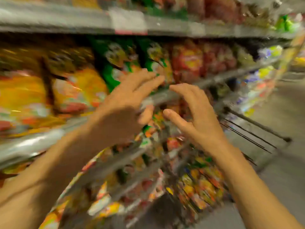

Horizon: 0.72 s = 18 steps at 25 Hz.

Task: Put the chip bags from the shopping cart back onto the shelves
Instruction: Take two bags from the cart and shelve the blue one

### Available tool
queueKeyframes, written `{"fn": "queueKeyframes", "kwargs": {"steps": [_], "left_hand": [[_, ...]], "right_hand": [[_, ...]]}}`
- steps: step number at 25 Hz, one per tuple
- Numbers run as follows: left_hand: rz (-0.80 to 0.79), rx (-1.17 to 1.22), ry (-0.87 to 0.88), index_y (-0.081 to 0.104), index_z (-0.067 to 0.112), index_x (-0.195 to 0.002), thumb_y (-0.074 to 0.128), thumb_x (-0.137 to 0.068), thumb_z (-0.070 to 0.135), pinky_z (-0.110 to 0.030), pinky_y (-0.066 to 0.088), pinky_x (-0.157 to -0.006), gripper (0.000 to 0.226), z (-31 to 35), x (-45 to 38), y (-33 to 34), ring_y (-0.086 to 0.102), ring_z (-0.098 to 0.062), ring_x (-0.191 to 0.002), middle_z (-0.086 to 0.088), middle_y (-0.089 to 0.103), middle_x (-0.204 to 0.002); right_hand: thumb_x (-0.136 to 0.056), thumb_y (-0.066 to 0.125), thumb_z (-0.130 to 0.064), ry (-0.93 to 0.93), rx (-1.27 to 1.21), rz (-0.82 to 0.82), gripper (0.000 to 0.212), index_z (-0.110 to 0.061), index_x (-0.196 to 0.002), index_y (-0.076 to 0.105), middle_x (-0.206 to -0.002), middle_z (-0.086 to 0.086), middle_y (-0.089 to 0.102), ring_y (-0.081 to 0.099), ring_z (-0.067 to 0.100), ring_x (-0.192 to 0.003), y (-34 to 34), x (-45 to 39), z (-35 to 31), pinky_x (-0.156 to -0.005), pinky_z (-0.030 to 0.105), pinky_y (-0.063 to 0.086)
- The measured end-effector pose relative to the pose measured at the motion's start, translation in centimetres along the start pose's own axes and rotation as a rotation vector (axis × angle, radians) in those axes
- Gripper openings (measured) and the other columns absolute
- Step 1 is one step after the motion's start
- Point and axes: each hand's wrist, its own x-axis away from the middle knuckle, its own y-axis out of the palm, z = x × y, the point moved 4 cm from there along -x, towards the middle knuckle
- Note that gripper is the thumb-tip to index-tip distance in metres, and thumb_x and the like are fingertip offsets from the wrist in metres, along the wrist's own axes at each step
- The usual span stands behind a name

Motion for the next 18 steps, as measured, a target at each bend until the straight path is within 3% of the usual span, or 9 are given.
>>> {"fn": "queueKeyframes", "kwargs": {"steps": [3, 4, 7, 8, 12, 15, 18], "left_hand": [[-0.167, 0.164, -0.020, 0.049, 0.013, -0.146, 0.053, -0.093, 0.028, -0.052, 0.045, -0.109, 0.055, 3.4, 0.2, 14.1, 0.053, -0.038, -0.133, -0.019, 0.057, -0.140], [-0.235, 0.221, -0.048, 0.053, 0.010, -0.143, 0.051, -0.092, 0.029, -0.049, 0.045, -0.110, 0.055, 4.4, 0.6, 18.5, 0.055, -0.038, -0.130, -0.020, 0.059, -0.138], [-0.471, 0.353, -0.201, 0.056, 0.011, -0.142, 0.063, -0.094, 0.021, -0.015, 0.022, -0.112, 0.050, 5.3, 2.0, 29.2, 0.050, -0.028, -0.136, -0.011, 0.054, -0.145], [-0.547, 0.374, -0.223, 0.053, 0.014, -0.145, 0.064, -0.095, 0.020, -0.010, 0.015, -0.110, 0.052, 5.4, 2.6, 32.2, 0.046, -0.024, -0.139, -0.008, 0.051, -0.148], [-0.787, 0.429, -0.296, 0.039, 0.021, -0.153, 0.056, -0.101, 0.035, -0.022, 0.023, -0.114, 0.057, 5.0, 4.0, 41.7, 0.032, -0.016, -0.145, 0.002, 0.038, -0.155], [-0.946, 0.479, -0.362, 0.036, 0.024, -0.154, 0.052, -0.102, 0.036, -0.023, 0.026, -0.108, 0.056, 4.1, 3.4, 47.6, 0.032, -0.018, -0.144, -0.002, 0.036, -0.153], [-1.071, 0.493, -0.424, 0.037, 0.022, -0.152, 0.052, -0.102, 0.037, -0.031, 0.037, -0.104, 0.054, 2.9, 2.3, 53.2, 0.041, -0.025, -0.136, -0.007, 0.041, -0.145]], "right_hand": [[-0.093, 0.069, -0.035, 0.316, 0.011, -0.092, 0.051, -0.017, -0.139, 0.055, -0.133, 0.000, 0.055, 0.049, 0.019, -0.127, -2.3, 7.6, 12.1, -0.104, 0.021, 0.033], [-0.093, 0.070, -0.035, 0.417, 0.033, -0.129, 0.052, -0.016, -0.139, 0.055, -0.132, 0.003, 0.057, 0.049, 0.021, -0.126, -2.8, 10.0, 15.8, -0.100, 0.019, 0.032], [-0.093, 0.072, -0.031, 0.694, 0.045, -0.263, 0.055, -0.013, -0.142, 0.052, -0.133, 0.012, 0.058, 0.051, 0.027, -0.127, -3.0, 16.3, 24.4, -0.098, 0.026, 0.035], [-0.094, 0.071, -0.031, 0.766, 0.038, -0.303, 0.056, -0.013, -0.143, 0.052, -0.135, 0.012, 0.058, 0.051, 0.027, -0.129, -2.7, 18.1, 26.7, -0.100, 0.029, 0.036], [-0.094, 0.071, -0.032, 1.011, -0.050, -0.388, 0.057, -0.015, -0.144, 0.050, -0.140, 0.008, 0.057, 0.054, 0.023, -0.129, -1.1, 23.6, 33.4, -0.100, 0.030, 0.044], [-0.095, 0.070, -0.032, 1.159, -0.114, -0.404, 0.056, -0.017, -0.144, 0.049, -0.137, 0.004, 0.058, 0.055, 0.017, -0.124, 0.8, 25.6, 37.9, -0.089, 0.022, 0.040], [-0.095, 0.072, -0.027, 1.311, -0.198, -0.396, 0.059, -0.014, -0.146, 0.046, -0.139, 0.004, 0.058, 0.056, 0.017, -0.121, 2.6, 26.5, 42.4, -0.089, 0.019, 0.040]]}}
